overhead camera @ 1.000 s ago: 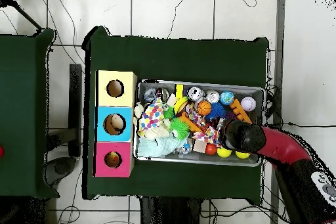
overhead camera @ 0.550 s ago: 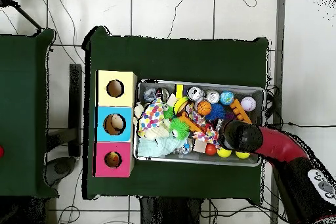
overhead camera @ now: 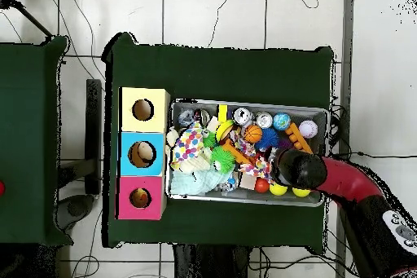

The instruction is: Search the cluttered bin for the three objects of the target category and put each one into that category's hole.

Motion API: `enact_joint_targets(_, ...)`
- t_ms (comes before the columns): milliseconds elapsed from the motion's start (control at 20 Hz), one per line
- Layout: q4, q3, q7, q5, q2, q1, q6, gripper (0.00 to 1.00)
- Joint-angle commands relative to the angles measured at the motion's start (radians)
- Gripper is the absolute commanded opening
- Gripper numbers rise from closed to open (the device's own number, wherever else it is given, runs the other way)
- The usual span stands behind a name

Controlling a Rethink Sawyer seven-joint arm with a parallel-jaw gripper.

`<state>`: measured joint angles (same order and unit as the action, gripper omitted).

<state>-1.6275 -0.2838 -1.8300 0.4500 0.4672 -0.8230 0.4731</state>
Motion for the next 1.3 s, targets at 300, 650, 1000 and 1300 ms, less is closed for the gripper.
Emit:
enact_joint_targets(300,-0.031,0.032,0.038,0.016,0.118,0.046,0.162,0.00)
enact_joint_targets(650,-0.088,0.041,0.016,-0.014,0.206,0.067,0.222,0.00)
enact_joint_targets(1000,-0.101,0.039,0.003,-0.016,0.213,0.071,0.215,0.00)
enact_joint_targets(1300,-0.108,0.038,-0.009,-0.029,0.220,0.080,0.219,0.00)
